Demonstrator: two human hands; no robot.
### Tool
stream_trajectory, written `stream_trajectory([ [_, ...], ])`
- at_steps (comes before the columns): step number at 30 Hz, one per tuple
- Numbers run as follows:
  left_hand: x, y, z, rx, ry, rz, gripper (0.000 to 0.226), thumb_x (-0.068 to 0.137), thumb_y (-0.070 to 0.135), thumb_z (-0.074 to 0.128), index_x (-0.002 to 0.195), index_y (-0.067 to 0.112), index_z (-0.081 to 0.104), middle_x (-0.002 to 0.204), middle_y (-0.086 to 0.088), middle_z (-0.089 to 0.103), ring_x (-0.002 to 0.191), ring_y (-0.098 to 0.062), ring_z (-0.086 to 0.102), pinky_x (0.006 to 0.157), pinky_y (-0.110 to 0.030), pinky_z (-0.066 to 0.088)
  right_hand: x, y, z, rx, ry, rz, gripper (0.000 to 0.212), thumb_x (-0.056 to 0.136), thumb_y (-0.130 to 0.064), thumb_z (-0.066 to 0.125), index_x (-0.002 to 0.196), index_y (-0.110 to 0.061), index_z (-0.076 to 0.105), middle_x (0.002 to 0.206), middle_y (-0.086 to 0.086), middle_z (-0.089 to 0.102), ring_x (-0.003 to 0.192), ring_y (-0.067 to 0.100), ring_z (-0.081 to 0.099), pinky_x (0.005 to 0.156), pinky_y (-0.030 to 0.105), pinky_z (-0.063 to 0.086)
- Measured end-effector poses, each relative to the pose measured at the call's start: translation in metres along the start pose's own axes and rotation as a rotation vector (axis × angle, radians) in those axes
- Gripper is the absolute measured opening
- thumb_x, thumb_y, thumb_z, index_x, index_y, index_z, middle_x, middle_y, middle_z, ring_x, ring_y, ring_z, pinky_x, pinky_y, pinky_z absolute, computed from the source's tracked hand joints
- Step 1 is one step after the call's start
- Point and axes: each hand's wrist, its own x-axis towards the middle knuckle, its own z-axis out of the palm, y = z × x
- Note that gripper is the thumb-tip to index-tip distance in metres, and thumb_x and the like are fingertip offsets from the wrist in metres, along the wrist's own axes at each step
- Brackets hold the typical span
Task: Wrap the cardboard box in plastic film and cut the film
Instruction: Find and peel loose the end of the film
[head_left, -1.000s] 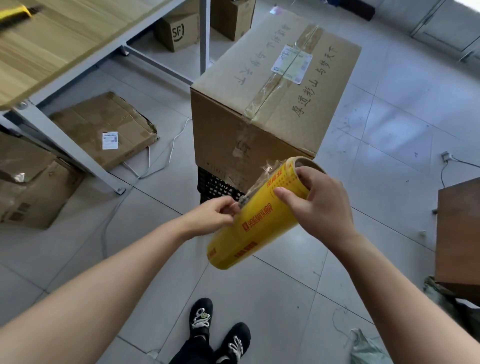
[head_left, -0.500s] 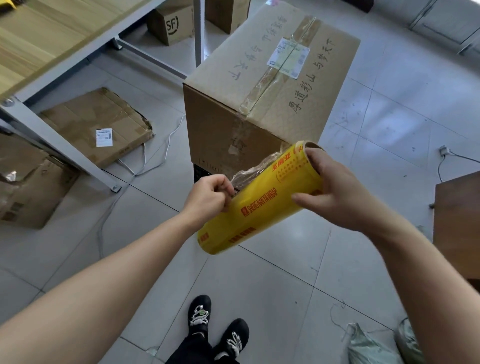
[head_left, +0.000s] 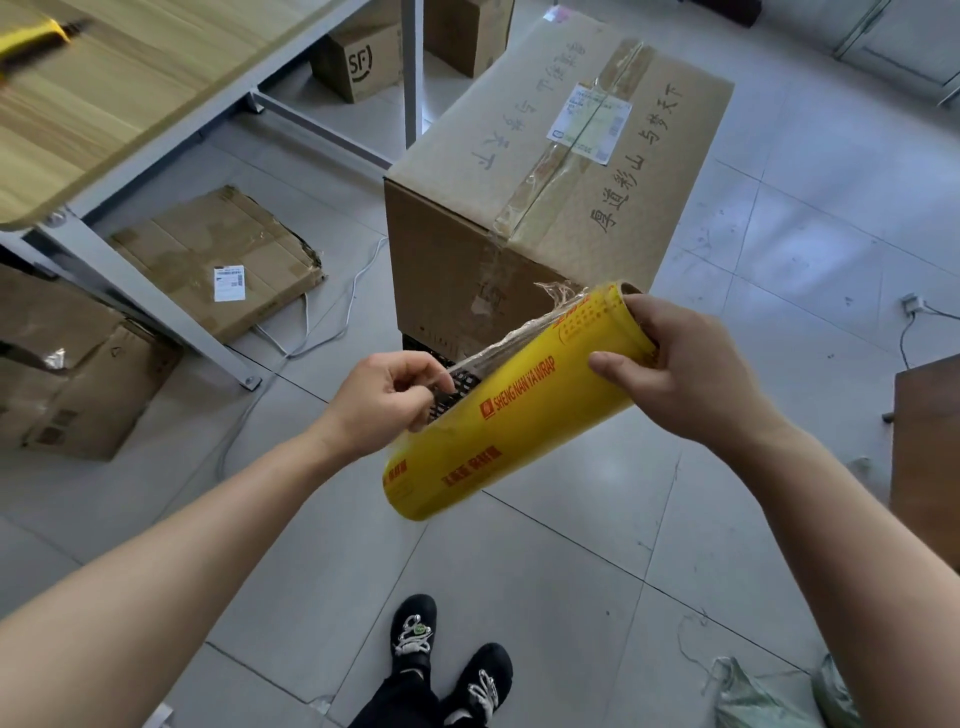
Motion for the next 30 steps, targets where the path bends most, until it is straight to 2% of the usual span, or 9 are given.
stream_trajectory([
  [2,0.007,-0.008,-0.012,0.111,-0.138,-0.087,0.019,0.086,-0.004,0.056,0.095,0.005,0.07,0.06,0.012,0.057,0.057,-0.006,0.053,0.058,-0.023,0.047,-0.002,-0.009,0.005,-0.022,0.039,-0.002,0.025,0.083,-0.032,0.069,0.097,-0.012,0.063,0.077,0.008,0.064,0.07,0.028,0.059,0.063,0.043,0.051],
  [6,0.016,-0.025,-0.013,0.698,-0.358,-0.119,0.007,0.086,0.018,0.068,0.092,0.016,0.073,0.084,0.005,0.054,0.077,-0.012,0.053,0.06,-0.015,0.038,-0.011,-0.027,0.016,-0.077,0.054,-0.029,0.022,0.084,-0.034,0.066,0.08,-0.015,0.056,0.063,-0.007,0.05,0.059,0.018,0.049,0.053,0.027,0.034],
  [12,0.007,-0.035,-0.003,0.446,-0.361,-0.145,0.014,0.092,0.025,0.064,0.091,0.014,0.071,0.109,0.0,0.064,0.105,-0.018,0.058,0.093,-0.033,0.045,-0.022,-0.018,0.023,-0.183,0.074,0.025,0.02,0.086,-0.035,0.064,0.085,-0.018,0.054,0.062,-0.008,0.044,0.06,0.021,0.045,0.052,0.027,0.027],
  [16,-0.01,-0.023,0.011,-0.003,-0.541,-0.296,0.019,0.096,0.01,0.055,0.089,-0.004,0.066,0.071,-0.005,0.071,0.069,-0.021,0.071,0.071,-0.031,0.056,-0.026,-0.01,0.026,-0.192,0.116,0.07,0.019,0.087,-0.032,0.064,0.09,-0.016,0.055,0.061,-0.009,0.042,0.059,0.02,0.044,0.054,0.027,0.028],
  [18,-0.01,-0.019,0.013,-0.035,-0.604,-0.355,0.018,0.097,0.009,0.054,0.089,-0.003,0.064,0.064,-0.005,0.069,0.062,-0.021,0.069,0.063,-0.028,0.056,-0.029,-0.007,0.024,-0.139,0.107,0.064,0.021,0.086,-0.031,0.066,0.098,-0.015,0.061,0.068,-0.004,0.052,0.062,0.021,0.049,0.056,0.03,0.038],
  [22,0.008,-0.01,0.009,0.327,-0.573,-0.411,0.029,0.093,0.033,0.062,0.109,0.01,0.065,0.091,-0.003,0.069,0.084,-0.02,0.07,0.069,-0.03,0.059,-0.039,-0.012,0.022,-0.015,0.049,-0.041,0.032,0.084,-0.029,0.068,0.115,-0.021,0.064,0.08,-0.004,0.063,0.069,0.02,0.056,0.062,0.031,0.045],
  [25,0.021,0.002,0.012,0.746,-0.529,-0.319,0.057,0.092,0.041,0.06,0.139,0.012,0.048,0.132,-0.007,0.06,0.117,-0.023,0.06,0.094,-0.033,0.051,-0.044,-0.013,0.024,-0.051,0.032,-0.103,0.038,0.078,-0.033,0.064,0.115,-0.024,0.065,0.078,-0.007,0.064,0.064,0.021,0.054,0.062,0.029,0.041],
  [27,0.026,0.014,0.016,0.573,-0.415,-0.148,0.055,0.094,0.03,0.059,0.144,0.013,0.043,0.145,-0.006,0.05,0.13,-0.02,0.05,0.105,-0.03,0.041,-0.045,-0.011,0.026,-0.091,0.023,-0.131,0.04,0.077,-0.034,0.064,0.116,-0.024,0.065,0.079,-0.003,0.068,0.061,0.021,0.051,0.063,0.027,0.037],
  [30,0.033,0.031,0.029,-0.096,-0.317,-0.056,0.044,0.094,0.027,0.06,0.135,0.015,0.054,0.127,-0.001,0.063,0.115,-0.01,0.06,0.098,-0.026,0.049,-0.047,-0.012,0.029,-0.138,0.008,-0.154,0.043,0.078,-0.034,0.062,0.12,-0.025,0.064,0.091,-0.003,0.071,0.067,0.015,0.047,0.067,0.025,0.035],
])
